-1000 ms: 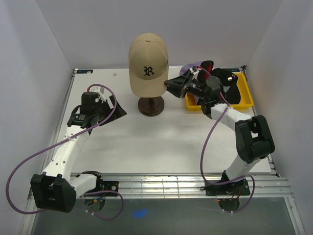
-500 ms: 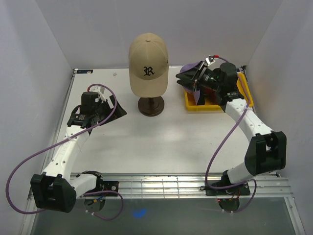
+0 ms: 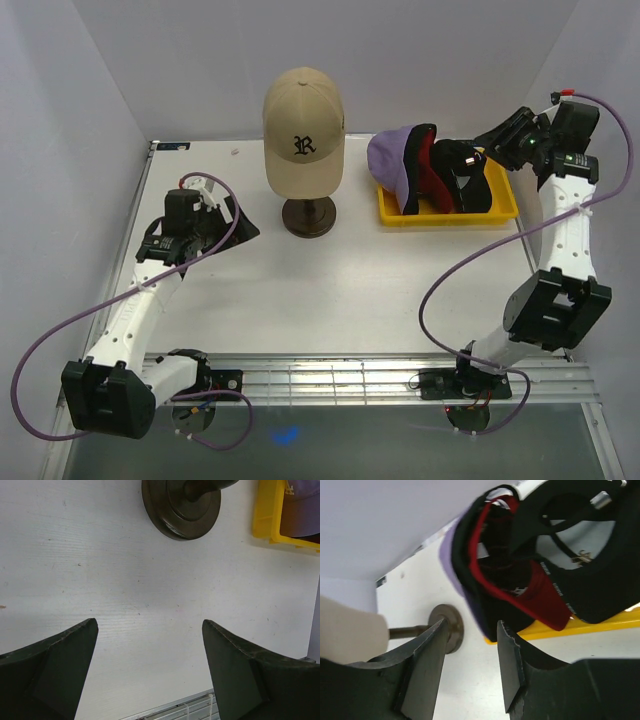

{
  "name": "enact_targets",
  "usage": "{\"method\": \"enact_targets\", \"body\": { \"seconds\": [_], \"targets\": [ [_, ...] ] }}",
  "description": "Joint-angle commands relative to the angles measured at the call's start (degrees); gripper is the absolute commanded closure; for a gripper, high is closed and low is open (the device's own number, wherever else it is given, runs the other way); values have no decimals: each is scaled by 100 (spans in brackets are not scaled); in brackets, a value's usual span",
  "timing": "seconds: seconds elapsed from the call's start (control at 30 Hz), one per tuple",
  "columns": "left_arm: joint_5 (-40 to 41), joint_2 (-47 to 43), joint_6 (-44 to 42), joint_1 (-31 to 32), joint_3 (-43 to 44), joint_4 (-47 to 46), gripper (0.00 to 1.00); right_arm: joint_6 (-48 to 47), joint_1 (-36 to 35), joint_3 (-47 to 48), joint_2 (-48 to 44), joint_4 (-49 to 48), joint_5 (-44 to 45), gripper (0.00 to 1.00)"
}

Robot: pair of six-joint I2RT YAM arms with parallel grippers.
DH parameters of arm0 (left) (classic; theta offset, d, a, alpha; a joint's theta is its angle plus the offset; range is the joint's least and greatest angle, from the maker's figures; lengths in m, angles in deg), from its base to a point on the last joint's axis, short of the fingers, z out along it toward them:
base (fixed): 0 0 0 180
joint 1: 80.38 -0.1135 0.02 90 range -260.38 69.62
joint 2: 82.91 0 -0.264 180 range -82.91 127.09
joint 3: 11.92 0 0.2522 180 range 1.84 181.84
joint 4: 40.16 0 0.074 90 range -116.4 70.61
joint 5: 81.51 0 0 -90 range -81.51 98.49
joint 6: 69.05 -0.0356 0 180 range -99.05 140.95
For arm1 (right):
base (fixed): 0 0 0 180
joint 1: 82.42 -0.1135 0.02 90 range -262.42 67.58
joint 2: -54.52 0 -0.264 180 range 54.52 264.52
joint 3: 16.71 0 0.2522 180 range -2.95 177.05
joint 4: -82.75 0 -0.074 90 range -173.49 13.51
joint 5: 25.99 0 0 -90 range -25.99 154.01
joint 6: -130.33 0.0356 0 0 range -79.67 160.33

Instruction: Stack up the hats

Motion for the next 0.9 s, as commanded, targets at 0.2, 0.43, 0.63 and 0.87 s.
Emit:
{"method": "enact_targets", "body": {
  "seconds": [0.2,0.43,0.63,0.87],
  "targets": [
    [-177,-72,-116,-3,-170,-163,4,-1552,-313,1278,1613,1042,1416,51],
    [-186,-28,-151,-12,-214,-181,4,-2045,-806,971,1922,806,2321,50],
    [-151,-28,-177,-12,-144,-111,4,-2221,-1210,671,2123,638,3077,47],
    [-90,-36,-204,-12,-161,-58,4,-2282,-1263,654,2413,585,3517,47]
  ]
}}
